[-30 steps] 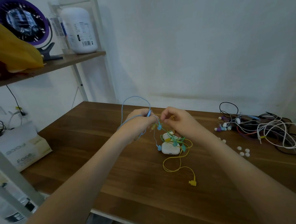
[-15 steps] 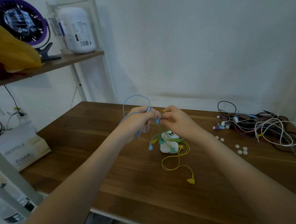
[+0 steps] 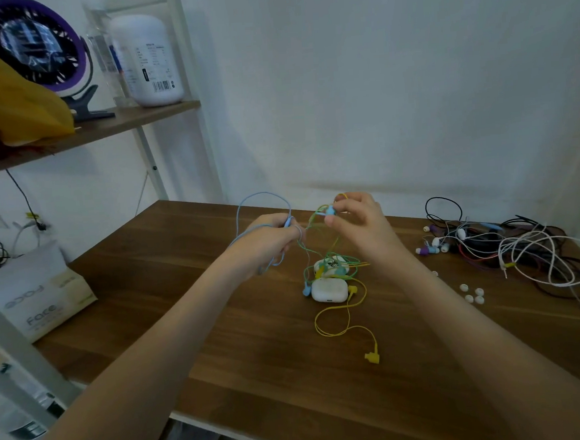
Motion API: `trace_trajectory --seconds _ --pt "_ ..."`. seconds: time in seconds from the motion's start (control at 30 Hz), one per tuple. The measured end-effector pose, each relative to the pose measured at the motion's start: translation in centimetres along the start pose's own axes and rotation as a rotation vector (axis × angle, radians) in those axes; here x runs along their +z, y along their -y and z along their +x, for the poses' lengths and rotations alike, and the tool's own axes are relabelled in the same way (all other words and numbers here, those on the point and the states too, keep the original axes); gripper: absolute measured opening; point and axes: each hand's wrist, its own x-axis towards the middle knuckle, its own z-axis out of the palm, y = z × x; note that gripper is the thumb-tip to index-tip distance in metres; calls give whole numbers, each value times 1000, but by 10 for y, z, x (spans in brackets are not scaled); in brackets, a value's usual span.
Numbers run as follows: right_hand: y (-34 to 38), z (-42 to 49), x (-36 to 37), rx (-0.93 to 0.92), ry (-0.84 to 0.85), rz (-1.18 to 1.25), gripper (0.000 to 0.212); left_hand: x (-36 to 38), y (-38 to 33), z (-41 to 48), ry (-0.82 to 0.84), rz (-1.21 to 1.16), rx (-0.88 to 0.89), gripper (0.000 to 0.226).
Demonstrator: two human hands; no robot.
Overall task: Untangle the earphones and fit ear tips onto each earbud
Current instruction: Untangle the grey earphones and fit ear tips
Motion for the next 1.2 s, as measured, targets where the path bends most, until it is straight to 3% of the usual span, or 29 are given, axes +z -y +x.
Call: trace_trajectory --seconds 0.13,0.3,0.43,0.53,0.63,0.73,0.8,0.87,0.93,1.1,1.2 --pt "0 0 -3 30 -31 41 16 0 -1 2 35 -39 -4 15" --pt "-6 0 -9 93 -121 163 19 -1 5 5 -38 -198 -42 19" --pt "-9 3 -16 233 -232 500 19 -3 10 8 -132 -329 -98 19" --pt "-15 9 -20 397 -279 563 19 -8 12 9 -220 -403 -148 31" --pt "-27 14 -17 500 -178 260 14 -13 10 9 -231 -475 -153 33" --pt "-24 9 -9 342 -88 -136 24 -14 5 7 -185 -463 -124 34" --pt "-11 4 -1 174 34 -72 40 -14 0 5 -157 -467 -110 35" --pt "3 0 10 93 272 15 50 -13 -3 4 -140 -501 -100 36" --pt "6 -1 23 60 452 -6 48 -13 -6 2 -122 -543 -80 36" --pt "-2 0 33 44 472 -82 4 -23 -7 -1 -217 -620 -85 32" --pt "-3 -3 26 46 411 47 10 -36 2 -1 -377 -658 -135 33"
